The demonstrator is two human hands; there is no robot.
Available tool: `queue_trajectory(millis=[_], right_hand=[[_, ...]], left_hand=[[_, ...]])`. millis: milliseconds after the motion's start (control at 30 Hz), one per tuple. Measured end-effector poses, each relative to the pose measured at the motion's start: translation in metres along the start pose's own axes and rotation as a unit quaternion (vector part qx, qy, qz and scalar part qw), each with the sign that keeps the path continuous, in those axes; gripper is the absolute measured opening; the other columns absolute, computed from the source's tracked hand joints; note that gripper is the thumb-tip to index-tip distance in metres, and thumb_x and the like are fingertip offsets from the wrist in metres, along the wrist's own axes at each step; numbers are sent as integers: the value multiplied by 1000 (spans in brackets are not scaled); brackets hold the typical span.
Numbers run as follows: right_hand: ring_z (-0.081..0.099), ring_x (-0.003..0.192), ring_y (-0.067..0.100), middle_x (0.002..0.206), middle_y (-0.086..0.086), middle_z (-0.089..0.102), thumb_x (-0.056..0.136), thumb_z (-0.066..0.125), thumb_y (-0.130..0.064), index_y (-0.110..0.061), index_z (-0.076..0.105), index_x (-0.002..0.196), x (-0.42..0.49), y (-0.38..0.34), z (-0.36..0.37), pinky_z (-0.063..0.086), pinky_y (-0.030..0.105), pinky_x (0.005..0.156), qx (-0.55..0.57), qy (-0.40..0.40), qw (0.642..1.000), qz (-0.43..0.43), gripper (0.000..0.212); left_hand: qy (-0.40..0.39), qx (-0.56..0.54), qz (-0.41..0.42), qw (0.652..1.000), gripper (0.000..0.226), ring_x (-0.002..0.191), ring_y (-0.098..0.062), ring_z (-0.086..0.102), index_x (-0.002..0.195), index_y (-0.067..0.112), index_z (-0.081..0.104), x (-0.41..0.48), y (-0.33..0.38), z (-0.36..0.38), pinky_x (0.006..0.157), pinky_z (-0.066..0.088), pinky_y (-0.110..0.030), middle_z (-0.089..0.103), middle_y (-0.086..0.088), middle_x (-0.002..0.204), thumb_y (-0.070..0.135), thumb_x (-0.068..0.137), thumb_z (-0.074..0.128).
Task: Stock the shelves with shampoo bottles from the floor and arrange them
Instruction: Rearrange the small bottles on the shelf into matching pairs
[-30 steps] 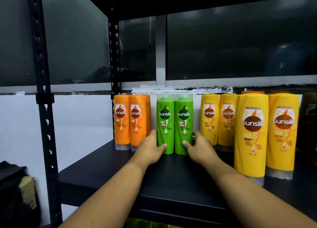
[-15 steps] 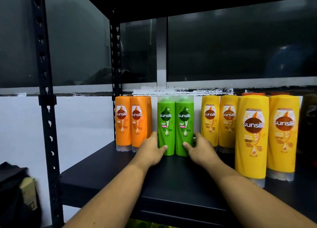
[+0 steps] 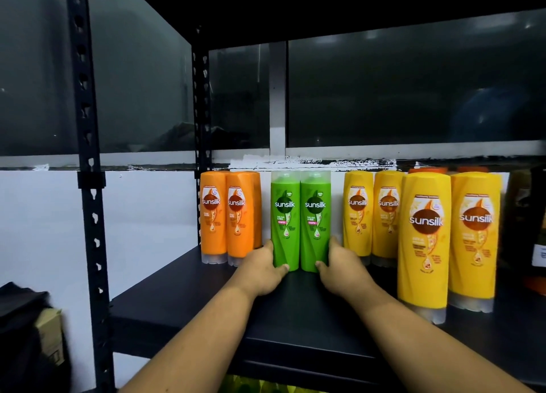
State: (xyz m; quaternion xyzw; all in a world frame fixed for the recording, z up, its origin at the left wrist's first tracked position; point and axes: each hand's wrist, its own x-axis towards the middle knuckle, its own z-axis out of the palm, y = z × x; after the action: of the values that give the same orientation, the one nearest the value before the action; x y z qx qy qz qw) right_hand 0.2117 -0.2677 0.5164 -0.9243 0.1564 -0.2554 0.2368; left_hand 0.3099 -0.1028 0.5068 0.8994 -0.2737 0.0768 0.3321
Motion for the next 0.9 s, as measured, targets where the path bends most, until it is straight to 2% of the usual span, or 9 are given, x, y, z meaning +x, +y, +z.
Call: queue_trajectory(millis=[100,167,233,333,500,633,767,900], right_hand=[[59,119,35,130,19,60,94,61,-34,-5,18,152,-11,-2,-3,51,39,95,-64,-40,997,-3,77],[55,126,33,137,18,56,96,59,-38,-5,13,155,-20,-1,-10,49,37,99,-80,-68,994,-15,82],[48,134,31,147,16,49,98,54,-43,-9,15,157,-32,-1,-20,43,36,107,-87,-104,990,-30,79],[43,139,27,153,11,44,100,48,-48,-15,28,155,-57,3,-38,38,34,111,-98,-149,982,-61,67],[43,139,20,153,2,46,101,45,-48,-23,41,151,-104,20,-77,35,28,112,-120,-164,973,-113,55],[49,133,13,146,-5,54,104,46,-40,-23,51,144,-131,27,-104,38,26,110,-119,-164,966,-163,45],[55,121,3,133,-14,63,101,51,-39,-29,61,134,-156,44,-122,44,24,104,-105,-119,971,-180,36],[61,106,2,117,-17,68,97,58,-41,-33,67,123,-166,68,-143,52,25,92,-81,-43,988,-128,29]], left_hand=[[-31,90,-2,995,86,130,-31,54,160,6,12,-19,13,-5,100,44,-31,57,-15,141,41,99,60],[-55,122,-6,991,88,136,-33,48,161,4,4,-31,19,-10,106,42,-34,52,-19,148,46,101,54],[-85,135,-3,987,82,140,-32,45,162,8,12,-42,25,-15,110,42,-35,47,-18,153,50,102,50],[-121,135,22,983,67,143,-27,44,158,16,33,-63,32,-19,114,38,-34,43,-10,158,53,103,46],[-159,140,100,972,58,151,-17,30,156,25,40,-95,52,-19,119,22,-26,33,4,164,52,104,44],[-164,128,162,964,50,149,-12,33,152,25,47,-111,74,-12,116,22,-20,40,8,161,44,106,45],[-160,110,188,963,44,142,-8,43,146,28,55,-119,92,0,112,29,-18,49,12,154,42,105,50],[-142,77,176,971,46,126,-7,54,144,30,57,-117,110,9,99,38,-17,59,11,143,42,100,59]])
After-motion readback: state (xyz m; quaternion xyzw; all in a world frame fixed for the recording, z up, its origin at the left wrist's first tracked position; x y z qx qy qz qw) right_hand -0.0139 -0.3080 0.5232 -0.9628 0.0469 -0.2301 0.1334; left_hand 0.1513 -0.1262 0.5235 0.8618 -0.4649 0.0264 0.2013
